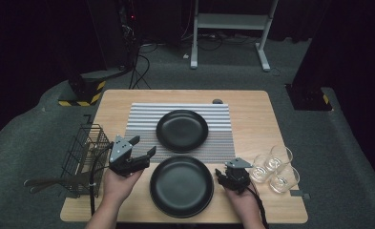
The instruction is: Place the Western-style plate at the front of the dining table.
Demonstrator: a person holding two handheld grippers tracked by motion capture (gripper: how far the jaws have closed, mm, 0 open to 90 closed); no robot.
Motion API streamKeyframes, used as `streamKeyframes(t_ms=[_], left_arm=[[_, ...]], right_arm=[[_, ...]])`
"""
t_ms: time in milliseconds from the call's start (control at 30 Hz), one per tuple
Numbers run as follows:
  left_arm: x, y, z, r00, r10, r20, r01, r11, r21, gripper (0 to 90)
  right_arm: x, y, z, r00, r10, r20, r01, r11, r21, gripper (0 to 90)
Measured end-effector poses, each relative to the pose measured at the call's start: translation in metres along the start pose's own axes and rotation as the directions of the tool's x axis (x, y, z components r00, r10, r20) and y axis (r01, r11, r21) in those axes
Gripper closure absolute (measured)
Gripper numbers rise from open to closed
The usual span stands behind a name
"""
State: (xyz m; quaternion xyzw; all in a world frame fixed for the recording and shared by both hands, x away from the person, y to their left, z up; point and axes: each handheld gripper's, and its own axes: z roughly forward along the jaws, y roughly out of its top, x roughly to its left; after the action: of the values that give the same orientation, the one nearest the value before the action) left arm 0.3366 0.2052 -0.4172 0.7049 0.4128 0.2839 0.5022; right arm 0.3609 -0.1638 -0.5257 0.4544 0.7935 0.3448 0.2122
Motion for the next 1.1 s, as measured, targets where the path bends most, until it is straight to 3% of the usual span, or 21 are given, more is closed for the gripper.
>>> streamKeyframes(t_ms=[600,833,1100], left_arm=[[0.005,0.017,-0.021,0.9999,-0.004,-0.011,0.004,0.9987,-0.051,22.4],[0.005,0.028,-0.031,0.9995,0.013,-0.029,-0.016,0.9967,-0.08,21.4],[0.009,0.028,-0.038,0.999,0.016,-0.042,-0.02,0.9954,-0.094,21.5]], right_arm=[[0.0,0.0,0.0,1.0,-0.004,-0.001,0.004,1.0,-0.001,47.4],[0.0,0.0,0.0,1.0,-0.004,-0.001,0.004,1.0,-0.001,47.4],[0.0,0.0,0.0,1.0,-0.004,-0.001,0.004,1.0,0.0,47.4]])
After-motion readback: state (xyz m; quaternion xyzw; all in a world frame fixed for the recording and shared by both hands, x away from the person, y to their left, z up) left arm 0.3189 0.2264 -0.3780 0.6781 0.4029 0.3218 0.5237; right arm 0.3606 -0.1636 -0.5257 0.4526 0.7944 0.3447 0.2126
